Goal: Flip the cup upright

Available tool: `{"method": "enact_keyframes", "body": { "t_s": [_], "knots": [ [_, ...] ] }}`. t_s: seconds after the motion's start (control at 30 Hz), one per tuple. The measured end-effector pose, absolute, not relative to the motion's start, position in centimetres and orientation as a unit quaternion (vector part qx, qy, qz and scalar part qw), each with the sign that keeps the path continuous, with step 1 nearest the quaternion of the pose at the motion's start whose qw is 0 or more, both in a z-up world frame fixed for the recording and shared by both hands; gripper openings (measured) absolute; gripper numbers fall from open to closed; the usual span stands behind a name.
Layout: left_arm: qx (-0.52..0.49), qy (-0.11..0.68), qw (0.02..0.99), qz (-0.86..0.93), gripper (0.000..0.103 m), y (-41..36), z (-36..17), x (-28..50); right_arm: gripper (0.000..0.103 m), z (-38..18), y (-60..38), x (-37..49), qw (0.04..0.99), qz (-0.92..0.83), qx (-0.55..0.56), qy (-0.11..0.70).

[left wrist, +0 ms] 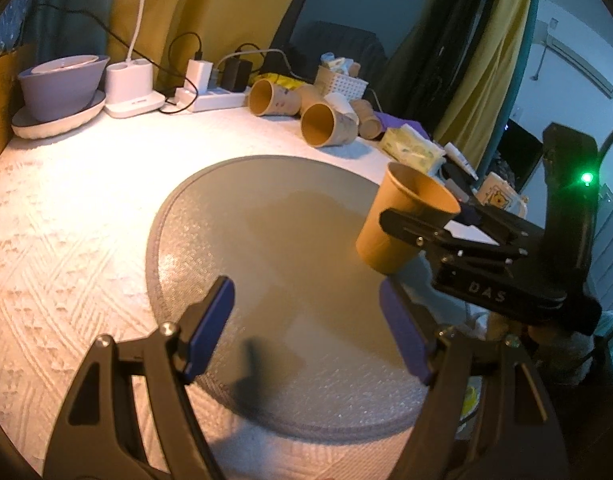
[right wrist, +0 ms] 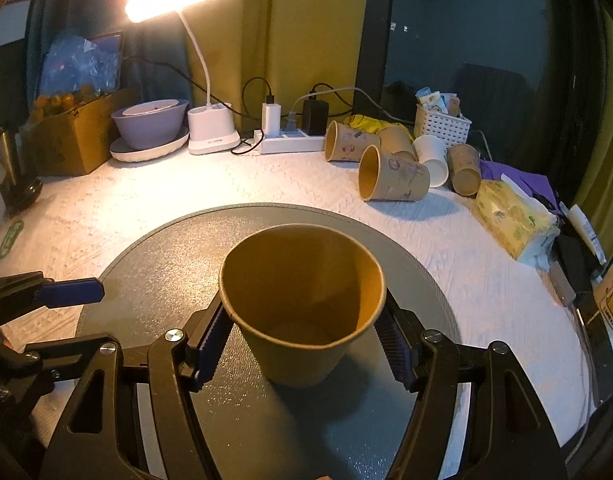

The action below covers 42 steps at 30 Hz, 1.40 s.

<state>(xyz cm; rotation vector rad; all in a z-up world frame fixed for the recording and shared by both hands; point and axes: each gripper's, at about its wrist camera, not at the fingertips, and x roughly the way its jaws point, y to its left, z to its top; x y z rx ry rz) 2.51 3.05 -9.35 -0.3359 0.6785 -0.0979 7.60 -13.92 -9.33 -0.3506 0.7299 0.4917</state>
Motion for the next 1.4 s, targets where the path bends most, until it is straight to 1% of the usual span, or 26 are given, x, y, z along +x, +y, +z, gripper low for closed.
{"method": "enact_keyframes", "body": {
  "t_s": [0.53, 0.8, 0.87, 0.93, 0.97, 1.4],
  "knots": [
    [-0.130, 0.343, 0.930, -0.036, 0.076, 1.0, -9.1, 1.1, 0.072, -8.0, -16.5, 4.7, 0.891, 0.233, -0.121, 0.371],
    [-0.114, 0.327, 0.938, -0.033, 0.077, -0.1, -7.5, 0.0, 0.072, -6.9, -18.0, 3.0, 0.895, 0.227, -0.106, 0.369],
    [-0.110, 0.322, 0.940, -0.033, 0.078, -0.2, -7.0, -0.2, 0.072, -6.5, -18.4, 2.6, 0.897, 0.225, -0.104, 0.367],
    [-0.104, 0.317, 0.942, -0.034, 0.086, -0.5, -6.4, -0.4, 0.072, -5.9, -18.8, 2.1, 0.900, 0.221, -0.100, 0.362],
    [-0.101, 0.314, 0.943, -0.036, 0.087, -0.7, -6.1, -0.5, 0.072, -5.6, -19.0, 2.0, 0.901, 0.220, -0.099, 0.361],
    [-0.070, 0.256, 0.963, -0.045, 0.088, -2.6, -1.6, -2.6, 0.072, -0.8, -20.6, -0.8, 0.922, 0.214, -0.093, 0.310]
  ]
}}
